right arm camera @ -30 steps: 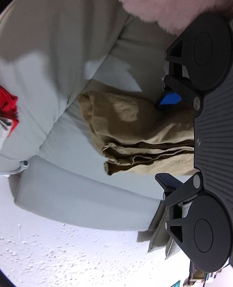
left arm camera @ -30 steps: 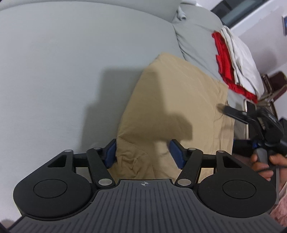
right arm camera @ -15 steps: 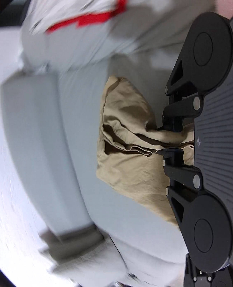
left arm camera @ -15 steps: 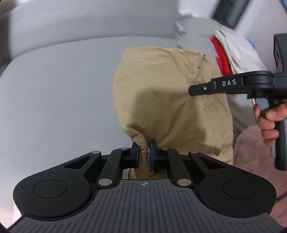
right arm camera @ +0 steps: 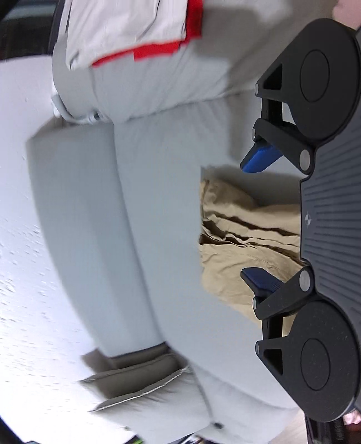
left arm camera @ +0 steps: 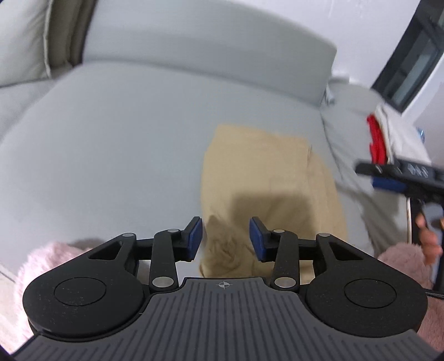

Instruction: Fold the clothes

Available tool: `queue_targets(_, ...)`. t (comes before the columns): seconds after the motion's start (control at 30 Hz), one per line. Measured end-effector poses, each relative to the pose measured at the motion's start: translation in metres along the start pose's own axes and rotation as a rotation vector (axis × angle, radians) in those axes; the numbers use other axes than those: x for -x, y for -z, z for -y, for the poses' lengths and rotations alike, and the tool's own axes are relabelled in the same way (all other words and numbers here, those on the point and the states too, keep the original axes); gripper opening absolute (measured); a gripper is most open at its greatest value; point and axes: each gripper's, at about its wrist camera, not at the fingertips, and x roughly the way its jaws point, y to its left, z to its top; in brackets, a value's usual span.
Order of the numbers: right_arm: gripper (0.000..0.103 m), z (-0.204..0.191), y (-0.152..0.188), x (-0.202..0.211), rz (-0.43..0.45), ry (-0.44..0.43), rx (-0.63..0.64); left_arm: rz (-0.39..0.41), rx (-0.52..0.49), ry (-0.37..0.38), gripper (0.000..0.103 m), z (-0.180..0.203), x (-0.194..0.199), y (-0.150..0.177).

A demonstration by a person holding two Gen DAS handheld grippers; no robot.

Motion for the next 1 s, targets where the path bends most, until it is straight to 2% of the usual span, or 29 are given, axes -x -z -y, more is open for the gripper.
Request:
queue_targets(0.03,0.036,-0.004,0.003,0.006,-0.013,-0.043,-0.001,0.005,-0.023,0.028,0.017,0.004,0.000,-0.001)
queue_targets(0.07,0.027,-0.015,0.010,0.008,-0.042,-0.099,0.039,-0.001,-0.047,0.049,0.011,0.011,-0.002,-0.004)
queue_targets(0.1,0.023,-0.025,0.014,0.008,-0.055,-0.112,0.069,-0.030,-0.103,0.072,0.007,0.022,-0.008,-0.002)
queue_targets(0.17,0.018,-0.054,0.029,0.005,-0.093,-0.151,0.245,-0.084,-0.190,0.097,0.002,0.036,-0.016,0.001)
queue_targets(0.23,0.017,-0.077,0.045,-0.001,-0.133,-0.185,0.410,-0.122,-0.214,0.099,0.002,0.043,-0.021,0.007)
queue_targets(0.3,0.017,-0.092,0.066,-0.011,-0.197,-0.188,0.541,-0.181,-0.176,0.122,0.002,0.040,-0.033,0.014)
queue_targets(0.33,0.017,-0.093,0.069,-0.014,-0.208,-0.179,0.560,-0.218,-0.168,0.134,0.002,0.043,-0.043,0.016)
queue_targets(0.4,0.014,-0.092,0.086,-0.029,-0.262,-0.104,0.636,-0.295,-0.154,0.157,0.002,0.048,-0.063,0.019)
queue_targets(0.5,0.015,-0.084,0.098,-0.033,-0.264,-0.041,0.704,-0.315,-0.157,0.139,0.003,0.053,-0.069,0.017)
queue_targets(0.6,0.018,-0.083,0.101,-0.026,-0.273,0.011,0.722,-0.331,-0.143,0.150,0.003,0.049,-0.056,0.017)
queue_targets(0.67,0.020,-0.074,0.093,-0.021,-0.286,0.031,0.667,-0.353,-0.180,0.151,0.004,0.051,-0.047,0.017)
queue_targets(0.73,0.024,-0.072,0.090,-0.011,-0.288,0.049,0.633,-0.360,-0.231,0.183,0.015,0.058,-0.034,0.017)
queue_targets(0.87,0.034,-0.056,0.075,0.013,-0.218,0.057,0.565,-0.307,-0.227,0.264,0.021,0.050,-0.004,0.008)
queue_targets(1.0,0.034,-0.043,0.057,0.010,-0.167,0.075,0.513,-0.214,-0.159,0.308,0.024,0.026,0.013,-0.017)
